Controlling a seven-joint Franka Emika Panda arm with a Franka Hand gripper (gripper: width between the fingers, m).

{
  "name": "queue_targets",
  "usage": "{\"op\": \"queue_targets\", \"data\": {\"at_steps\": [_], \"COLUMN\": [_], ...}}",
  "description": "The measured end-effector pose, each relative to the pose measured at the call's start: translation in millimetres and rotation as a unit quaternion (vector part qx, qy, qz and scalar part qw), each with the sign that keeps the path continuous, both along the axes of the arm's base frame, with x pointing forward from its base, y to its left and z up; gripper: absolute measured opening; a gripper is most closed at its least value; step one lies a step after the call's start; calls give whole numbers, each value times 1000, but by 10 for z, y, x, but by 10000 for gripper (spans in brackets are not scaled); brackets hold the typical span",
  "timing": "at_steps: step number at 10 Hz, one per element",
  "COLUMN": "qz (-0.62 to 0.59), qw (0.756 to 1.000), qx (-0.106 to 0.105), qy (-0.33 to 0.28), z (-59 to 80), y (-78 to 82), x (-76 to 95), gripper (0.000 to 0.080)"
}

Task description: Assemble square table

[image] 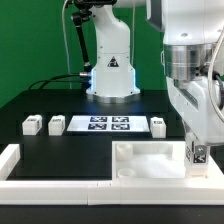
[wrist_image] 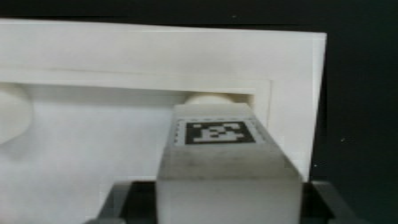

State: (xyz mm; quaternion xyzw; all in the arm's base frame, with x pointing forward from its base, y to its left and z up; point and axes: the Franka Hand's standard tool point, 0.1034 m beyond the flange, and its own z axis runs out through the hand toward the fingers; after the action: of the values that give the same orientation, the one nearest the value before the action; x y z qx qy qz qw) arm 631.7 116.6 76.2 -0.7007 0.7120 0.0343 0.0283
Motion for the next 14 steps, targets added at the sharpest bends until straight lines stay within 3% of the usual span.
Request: {"op": "queue_targets", "data": {"at_steps": [3,4,5,6,9,11,14], "qz": [26,102,175,220,331,454,621], "qw": [1000,995,985,976,943,891,783], "qx": [-2,-3,-1,0,2,5,-8], "qy": [-2,-5,-5,-12,-22,-20,-44], "z": [0,-6,-3,-10,-10,-5,-8], "y": [17,23,39,68,63,65,60], "x": [-4,-21,-37,-38,-38,-69,-22], "gripper": [347,546,546,631,646,649,649]}}
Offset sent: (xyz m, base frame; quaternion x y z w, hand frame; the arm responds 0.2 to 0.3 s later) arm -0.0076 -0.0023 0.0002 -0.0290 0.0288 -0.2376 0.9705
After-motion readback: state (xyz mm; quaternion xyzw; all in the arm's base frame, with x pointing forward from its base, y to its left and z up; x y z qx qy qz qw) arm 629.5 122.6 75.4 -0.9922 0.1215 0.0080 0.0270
